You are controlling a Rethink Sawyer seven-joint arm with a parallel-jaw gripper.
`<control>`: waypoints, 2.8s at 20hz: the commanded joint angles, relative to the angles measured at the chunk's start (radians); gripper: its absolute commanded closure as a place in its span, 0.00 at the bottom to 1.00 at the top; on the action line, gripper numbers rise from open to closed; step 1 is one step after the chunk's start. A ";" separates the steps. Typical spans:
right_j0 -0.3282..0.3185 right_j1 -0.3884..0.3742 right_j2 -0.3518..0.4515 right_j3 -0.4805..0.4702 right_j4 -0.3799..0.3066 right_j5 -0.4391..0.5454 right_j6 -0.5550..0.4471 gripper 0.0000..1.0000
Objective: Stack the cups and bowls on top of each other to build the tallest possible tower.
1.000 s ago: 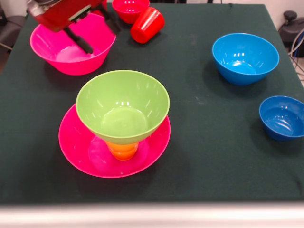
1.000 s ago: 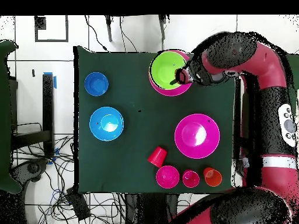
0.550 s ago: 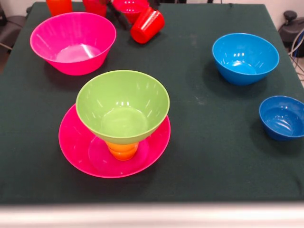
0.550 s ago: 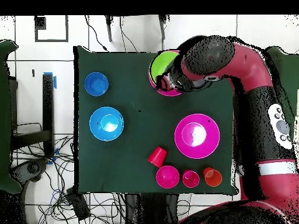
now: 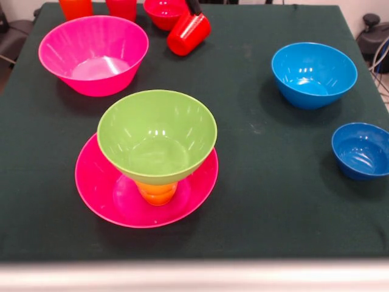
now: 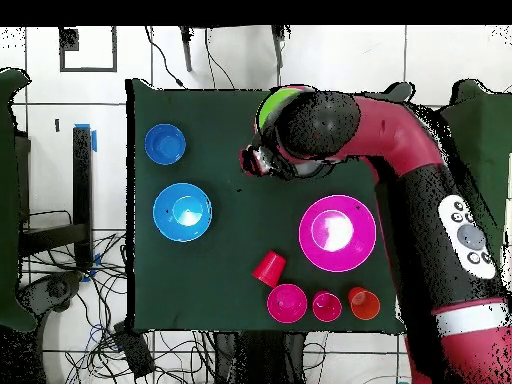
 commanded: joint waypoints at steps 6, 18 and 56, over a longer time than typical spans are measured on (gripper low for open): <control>-0.014 -0.191 -0.144 0.463 -0.055 -0.342 0.234 0.00; -0.010 -0.202 -0.241 0.613 -0.096 -0.545 0.260 0.00; -0.081 -0.031 -0.430 0.663 -0.203 -0.858 0.177 0.00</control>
